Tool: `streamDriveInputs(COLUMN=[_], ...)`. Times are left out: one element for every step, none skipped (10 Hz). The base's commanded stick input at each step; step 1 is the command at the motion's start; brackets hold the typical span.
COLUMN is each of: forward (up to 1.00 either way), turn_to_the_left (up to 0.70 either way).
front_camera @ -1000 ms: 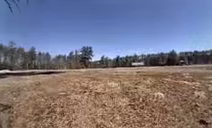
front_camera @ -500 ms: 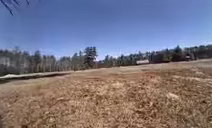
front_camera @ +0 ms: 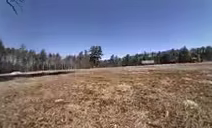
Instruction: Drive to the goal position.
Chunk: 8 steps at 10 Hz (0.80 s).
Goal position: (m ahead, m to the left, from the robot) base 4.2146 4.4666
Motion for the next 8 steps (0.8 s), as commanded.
streamDriveInputs(forward=[0.70,0.70,0.70,0.70,0.70,0.70,0.70,0.70], turn_to_the_left=[0.00,0.00,0.04,0.15,0.30,0.35,0.00,0.02])
